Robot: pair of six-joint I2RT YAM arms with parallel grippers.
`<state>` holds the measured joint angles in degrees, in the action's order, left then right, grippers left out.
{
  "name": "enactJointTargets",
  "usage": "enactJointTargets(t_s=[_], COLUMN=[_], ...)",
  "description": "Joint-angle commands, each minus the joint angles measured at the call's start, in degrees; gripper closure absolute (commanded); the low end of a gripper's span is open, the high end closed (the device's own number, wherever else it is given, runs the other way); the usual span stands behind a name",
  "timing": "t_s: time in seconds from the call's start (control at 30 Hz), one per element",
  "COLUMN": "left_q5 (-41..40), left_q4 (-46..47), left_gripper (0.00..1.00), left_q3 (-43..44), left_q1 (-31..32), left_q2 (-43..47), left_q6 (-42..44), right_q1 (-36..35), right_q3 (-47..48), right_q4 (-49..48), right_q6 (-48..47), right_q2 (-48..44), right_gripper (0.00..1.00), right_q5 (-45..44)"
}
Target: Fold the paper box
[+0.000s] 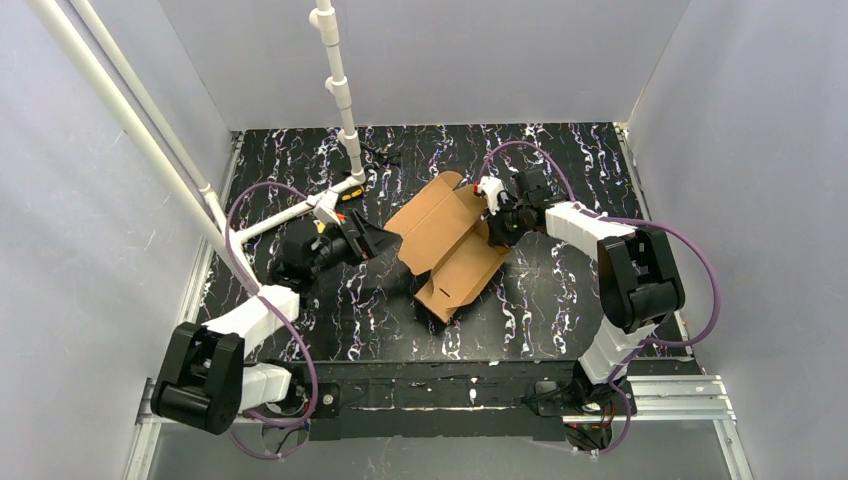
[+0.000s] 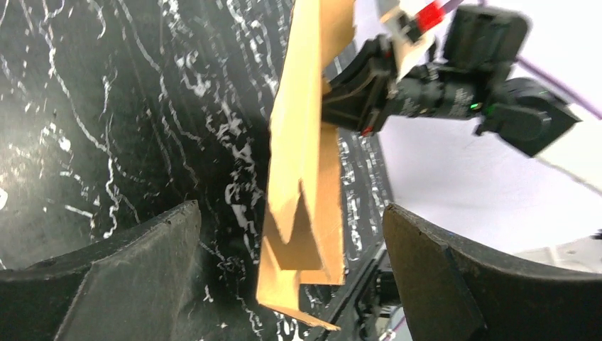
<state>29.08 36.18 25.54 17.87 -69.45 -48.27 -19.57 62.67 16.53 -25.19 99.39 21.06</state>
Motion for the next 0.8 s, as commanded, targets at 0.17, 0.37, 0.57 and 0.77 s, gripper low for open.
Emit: enactJointTargets(t_s=[0.17,0.37,0.57,0.77], left_q5=[17.97,23.53,23.29,21.52], left_q4=[1.49,1.48,0.04,-6.36], left_gripper=[0.02,0.13,0.25,0.36], left_q3=[8.70,15.39,19.27,22.98], left_q1=[-9.05,-7.40,-3.32,-1.09], left_q2=[-5.77,-13.43,-20.48,-22.83], left_q6=[-6.15,-7.25,-5.06,0.49], right_q1=[-0.03,-0.03,0.00,-0.35], right_q3=[1.00,1.13,1.29,1.57], right_q4=[0.39,0.90,1.84,2.84], right_q6=[-2.75,-3.57,-4.81,-6.28], right_q2=[-0.53,-0.52,-0.27,0.18], right_gripper=[0.99,0.99,0.99,0.99], right_q5=[3.19,4.11,4.34,4.62])
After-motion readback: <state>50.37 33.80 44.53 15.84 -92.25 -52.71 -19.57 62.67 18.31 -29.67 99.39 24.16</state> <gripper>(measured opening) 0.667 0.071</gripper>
